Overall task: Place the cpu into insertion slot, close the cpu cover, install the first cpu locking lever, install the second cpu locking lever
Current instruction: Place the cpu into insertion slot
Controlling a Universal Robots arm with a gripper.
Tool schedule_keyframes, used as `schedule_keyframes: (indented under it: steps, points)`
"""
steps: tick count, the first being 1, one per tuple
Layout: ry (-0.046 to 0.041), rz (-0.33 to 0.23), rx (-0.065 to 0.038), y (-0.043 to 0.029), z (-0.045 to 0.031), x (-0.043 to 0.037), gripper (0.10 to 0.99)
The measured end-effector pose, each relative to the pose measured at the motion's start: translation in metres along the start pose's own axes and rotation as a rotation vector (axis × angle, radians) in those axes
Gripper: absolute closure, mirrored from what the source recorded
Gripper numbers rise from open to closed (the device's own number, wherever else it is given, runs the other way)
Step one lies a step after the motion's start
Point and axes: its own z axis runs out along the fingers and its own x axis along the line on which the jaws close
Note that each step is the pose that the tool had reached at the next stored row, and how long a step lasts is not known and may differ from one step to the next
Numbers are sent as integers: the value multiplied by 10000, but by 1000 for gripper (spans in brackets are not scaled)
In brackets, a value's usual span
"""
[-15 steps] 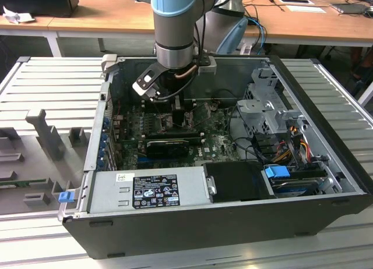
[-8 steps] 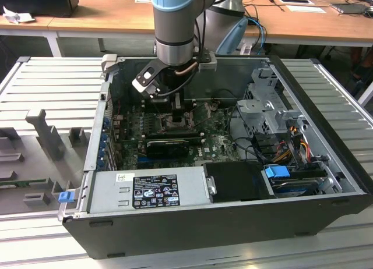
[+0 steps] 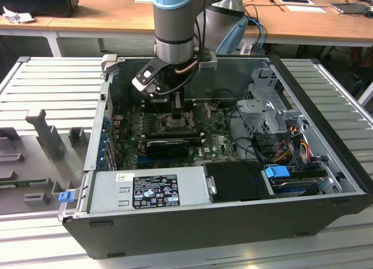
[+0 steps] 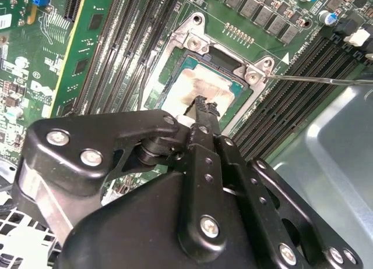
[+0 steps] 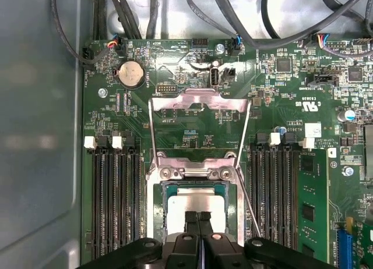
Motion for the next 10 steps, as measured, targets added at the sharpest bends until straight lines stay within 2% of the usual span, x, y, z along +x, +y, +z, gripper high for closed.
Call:
schedule_keyframes:
  steps: [10]
  points:
    - [1, 0, 0, 1, -18, 0, 980]
